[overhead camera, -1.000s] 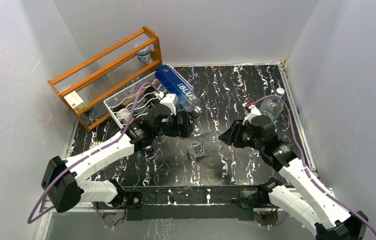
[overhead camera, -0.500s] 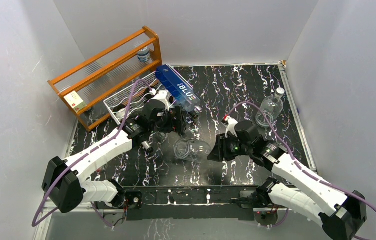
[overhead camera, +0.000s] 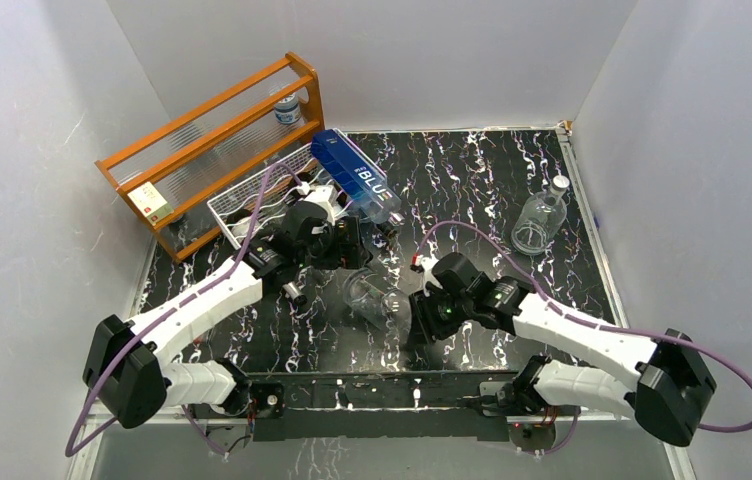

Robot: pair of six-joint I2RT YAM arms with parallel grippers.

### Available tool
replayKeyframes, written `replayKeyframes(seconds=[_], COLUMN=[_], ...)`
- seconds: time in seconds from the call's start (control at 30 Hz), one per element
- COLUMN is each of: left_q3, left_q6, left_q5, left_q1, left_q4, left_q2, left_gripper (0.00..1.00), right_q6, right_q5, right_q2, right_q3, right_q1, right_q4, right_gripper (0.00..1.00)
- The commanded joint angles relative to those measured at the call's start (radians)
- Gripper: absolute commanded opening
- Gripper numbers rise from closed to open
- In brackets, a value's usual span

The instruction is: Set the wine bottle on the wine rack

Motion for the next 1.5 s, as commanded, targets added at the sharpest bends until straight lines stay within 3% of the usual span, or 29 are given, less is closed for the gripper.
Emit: replayKeyframes(seconds=[0.0,0.4,0.53,0.67,0.77,0.93,1.13,1.47], left_q3=[-0.016,-0.074,-0.077,-0.078,-0.076,-0.071,-0.079,-0.103], left_q6=[0.008,-0.022,-0.036,-0.030,-0.015,-0.002,0.007,0.018], left_q5=[0.061,0.235,0.285,0.306,0.270,0.275,0.318,0.335], left_q1=[0.018,0.072,0.084,0.089,0.091,0.097,0.100,0.099], left_q4=[-0.005,0.095,0.144,0.158,0.128,0.128,0.123,0.099], left_q2=[0.000,0.087,0.123,0.156,0.174,0.212,0.235,0.220], left_gripper=[0.98,0.91,0.84,0.74,0.74,0.72,0.50,0.48], right_q6=[-0.027,-0.106,-0.111,-0.130,-0.152,-0.146,-0.127,-0.133], right_q5=[0.028,0.039,0.027,0.076,0.095,0.111,0.162,0.250], right_q2=[0.063,0.207,0.259,0.298,0.298,0.295,0.262,0.271], right_q3=[0.028,0.073,0.067,0.064,0.062,0.044,0.009,-0.024], right_q1=[0.003,0.013,0.016,0.033,0.037,0.037,0.036,0.037], right_q4=[-0.037,0.049,0.108,0.137,0.145,0.169,0.249,0.362], right_gripper=[0.05,0.10,0.11,0.11,0.13,0.23,0.45,0.61])
